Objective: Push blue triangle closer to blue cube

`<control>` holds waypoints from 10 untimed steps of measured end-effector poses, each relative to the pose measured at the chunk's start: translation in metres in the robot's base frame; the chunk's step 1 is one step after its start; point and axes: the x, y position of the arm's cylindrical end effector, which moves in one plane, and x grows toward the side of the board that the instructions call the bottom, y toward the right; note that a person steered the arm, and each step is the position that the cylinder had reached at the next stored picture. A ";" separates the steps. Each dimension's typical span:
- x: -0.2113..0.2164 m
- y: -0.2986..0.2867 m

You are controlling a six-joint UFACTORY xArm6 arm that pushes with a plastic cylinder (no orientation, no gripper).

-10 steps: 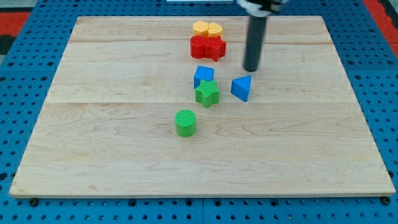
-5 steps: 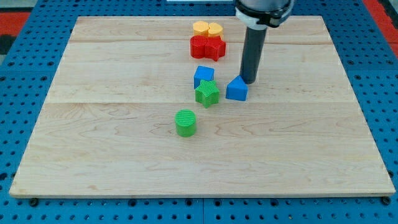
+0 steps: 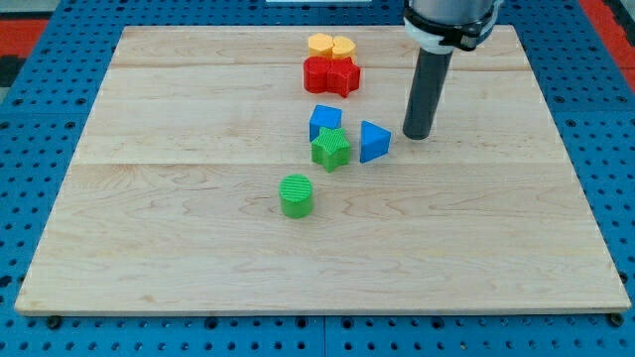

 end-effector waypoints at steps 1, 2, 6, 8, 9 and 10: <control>0.008 -0.002; 0.023 0.002; 0.027 -0.049; 0.095 -0.047; 0.130 -0.078; 0.165 -0.102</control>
